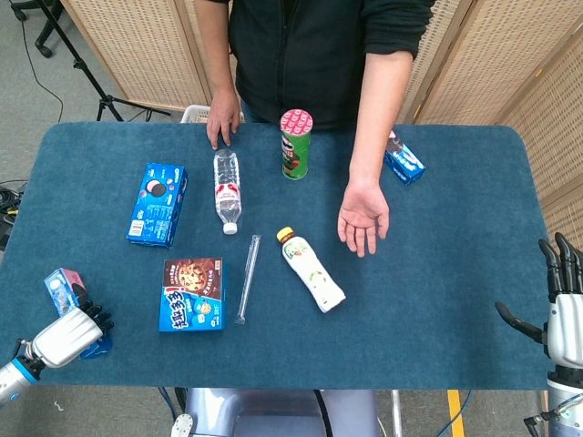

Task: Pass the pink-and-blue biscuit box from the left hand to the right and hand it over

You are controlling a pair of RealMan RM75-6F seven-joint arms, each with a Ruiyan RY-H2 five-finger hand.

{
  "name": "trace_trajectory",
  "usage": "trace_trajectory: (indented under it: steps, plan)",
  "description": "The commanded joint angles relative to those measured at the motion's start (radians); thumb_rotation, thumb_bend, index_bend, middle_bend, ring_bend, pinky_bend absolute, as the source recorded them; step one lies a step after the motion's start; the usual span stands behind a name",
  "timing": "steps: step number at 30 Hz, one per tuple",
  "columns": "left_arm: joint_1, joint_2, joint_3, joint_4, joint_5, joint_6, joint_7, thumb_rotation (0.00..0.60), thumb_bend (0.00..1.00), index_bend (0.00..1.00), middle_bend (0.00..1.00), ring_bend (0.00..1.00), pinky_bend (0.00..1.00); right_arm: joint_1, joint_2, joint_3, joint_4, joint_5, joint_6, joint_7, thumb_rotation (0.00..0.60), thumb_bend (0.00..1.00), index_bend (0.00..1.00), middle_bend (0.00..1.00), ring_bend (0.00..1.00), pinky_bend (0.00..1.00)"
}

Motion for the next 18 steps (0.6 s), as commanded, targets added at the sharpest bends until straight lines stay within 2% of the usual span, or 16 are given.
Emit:
trace_trajectory:
  steps: [1,5,9,11,14,18]
  plan:
    - [0.003,-0.008,-0.013,0.019,-0.007,0.053,0.014,0.6,0.34,0.79,0.6,0.5,0.53,-0.001,0.001,-0.001,-0.001,-0.002,0.001,0.002,0.6,0.05,0.05,0.0,0.0,0.06]
    - [-0.019,0.0,-0.049,0.007,-0.003,0.164,0.074,0.6,0.34,0.8,0.6,0.5,0.53,-0.002,0.003,-0.003,-0.003,-0.002,-0.002,0.004,0.6,0.05,0.05,0.0,0.0,0.06]
    - [-0.062,0.034,-0.081,-0.081,0.007,0.242,0.105,0.6,0.34,0.8,0.6,0.5,0.53,-0.002,0.005,0.0,-0.003,0.001,-0.003,0.008,0.6,0.05,0.05,0.0,0.0,0.06]
    - [-0.109,0.058,-0.105,-0.177,0.028,0.273,0.135,0.6,0.34,0.8,0.6,0.5,0.53,-0.001,0.006,0.0,-0.004,0.002,-0.005,0.009,0.6,0.05,0.05,0.0,0.0,0.06]
    - [-0.173,0.085,-0.125,-0.323,0.051,0.241,0.169,0.6,0.32,0.81,0.6,0.5,0.53,-0.001,0.005,-0.001,-0.004,0.0,-0.006,0.007,0.6,0.05,0.05,0.0,0.0,0.06]
    - [-0.262,0.1,-0.151,-0.501,0.066,0.123,0.213,0.6,0.3,0.81,0.6,0.5,0.53,0.0,0.003,-0.003,-0.003,-0.004,-0.008,0.002,0.6,0.05,0.05,0.0,0.0,0.06]
